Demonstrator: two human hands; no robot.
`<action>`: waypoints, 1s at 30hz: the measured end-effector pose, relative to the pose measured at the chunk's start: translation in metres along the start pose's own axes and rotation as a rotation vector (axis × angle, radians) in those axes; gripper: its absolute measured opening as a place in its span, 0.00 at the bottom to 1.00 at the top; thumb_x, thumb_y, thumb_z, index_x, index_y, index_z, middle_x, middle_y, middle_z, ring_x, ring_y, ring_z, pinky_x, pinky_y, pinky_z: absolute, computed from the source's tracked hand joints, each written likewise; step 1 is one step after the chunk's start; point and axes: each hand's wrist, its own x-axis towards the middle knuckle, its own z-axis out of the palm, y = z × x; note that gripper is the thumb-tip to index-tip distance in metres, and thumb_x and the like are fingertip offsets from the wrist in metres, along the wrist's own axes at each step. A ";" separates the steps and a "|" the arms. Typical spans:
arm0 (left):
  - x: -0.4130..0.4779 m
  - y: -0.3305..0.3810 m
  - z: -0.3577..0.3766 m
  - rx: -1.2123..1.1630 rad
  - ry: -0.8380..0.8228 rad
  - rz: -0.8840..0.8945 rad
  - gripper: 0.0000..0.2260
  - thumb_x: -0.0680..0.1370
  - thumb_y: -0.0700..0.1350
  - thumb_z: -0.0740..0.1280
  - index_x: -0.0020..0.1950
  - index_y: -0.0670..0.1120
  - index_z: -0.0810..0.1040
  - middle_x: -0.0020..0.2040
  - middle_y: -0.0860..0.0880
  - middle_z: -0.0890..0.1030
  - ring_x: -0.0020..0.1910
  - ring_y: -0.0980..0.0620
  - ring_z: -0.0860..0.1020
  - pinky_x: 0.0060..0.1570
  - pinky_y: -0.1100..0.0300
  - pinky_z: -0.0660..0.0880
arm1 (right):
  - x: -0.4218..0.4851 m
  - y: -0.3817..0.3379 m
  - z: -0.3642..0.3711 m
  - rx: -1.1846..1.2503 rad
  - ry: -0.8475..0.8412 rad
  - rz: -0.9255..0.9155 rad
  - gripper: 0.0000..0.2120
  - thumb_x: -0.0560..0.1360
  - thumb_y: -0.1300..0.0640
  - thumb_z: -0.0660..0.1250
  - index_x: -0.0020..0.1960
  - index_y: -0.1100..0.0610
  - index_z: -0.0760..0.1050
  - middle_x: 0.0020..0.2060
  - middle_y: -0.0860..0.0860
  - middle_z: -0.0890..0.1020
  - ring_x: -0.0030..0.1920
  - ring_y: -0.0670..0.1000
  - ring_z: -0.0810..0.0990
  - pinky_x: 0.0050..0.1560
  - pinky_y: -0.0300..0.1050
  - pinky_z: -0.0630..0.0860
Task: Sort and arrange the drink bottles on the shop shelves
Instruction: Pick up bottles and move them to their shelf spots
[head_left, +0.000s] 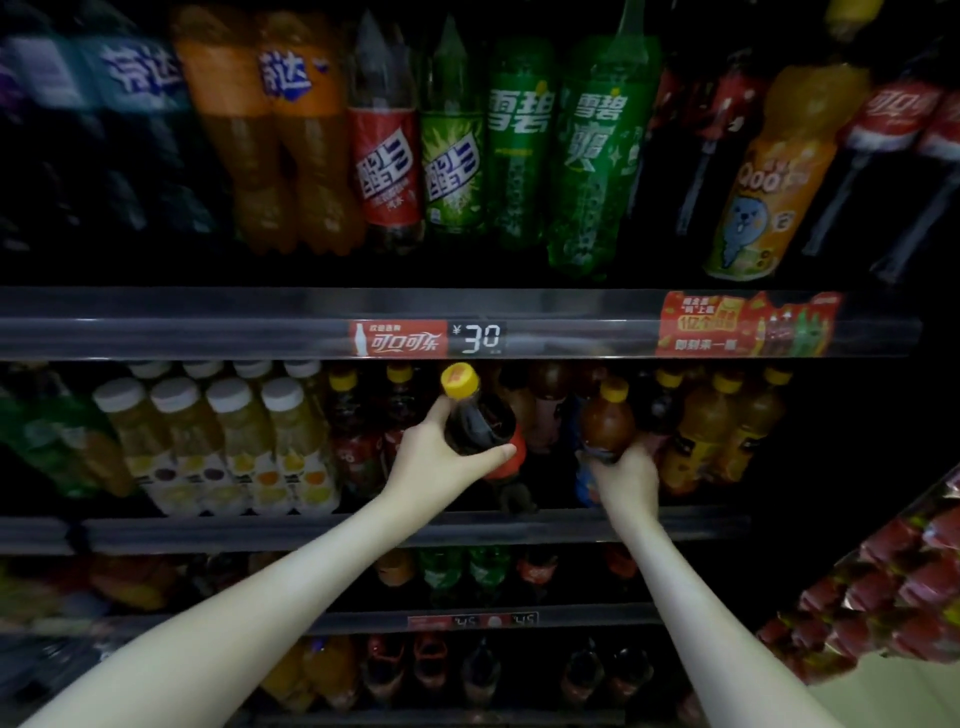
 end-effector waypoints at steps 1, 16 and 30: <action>0.001 0.001 -0.003 0.014 -0.009 -0.003 0.26 0.69 0.51 0.77 0.61 0.57 0.68 0.49 0.68 0.73 0.47 0.70 0.73 0.46 0.78 0.66 | 0.004 -0.001 0.002 -0.032 -0.009 0.007 0.22 0.70 0.52 0.76 0.57 0.61 0.72 0.44 0.54 0.80 0.48 0.59 0.81 0.46 0.46 0.75; 0.002 0.044 -0.037 0.176 -0.109 0.204 0.32 0.66 0.58 0.77 0.67 0.52 0.74 0.57 0.61 0.76 0.62 0.61 0.73 0.56 0.70 0.66 | -0.088 -0.083 -0.027 0.231 -0.179 -0.324 0.24 0.73 0.50 0.70 0.66 0.50 0.66 0.58 0.48 0.76 0.57 0.42 0.77 0.54 0.34 0.74; 0.013 0.140 -0.114 -0.112 -0.241 0.342 0.14 0.72 0.61 0.68 0.54 0.56 0.78 0.48 0.55 0.82 0.49 0.55 0.82 0.43 0.58 0.81 | -0.108 -0.218 -0.061 0.315 -0.382 -0.538 0.22 0.63 0.47 0.78 0.54 0.47 0.75 0.46 0.39 0.84 0.49 0.40 0.81 0.49 0.33 0.75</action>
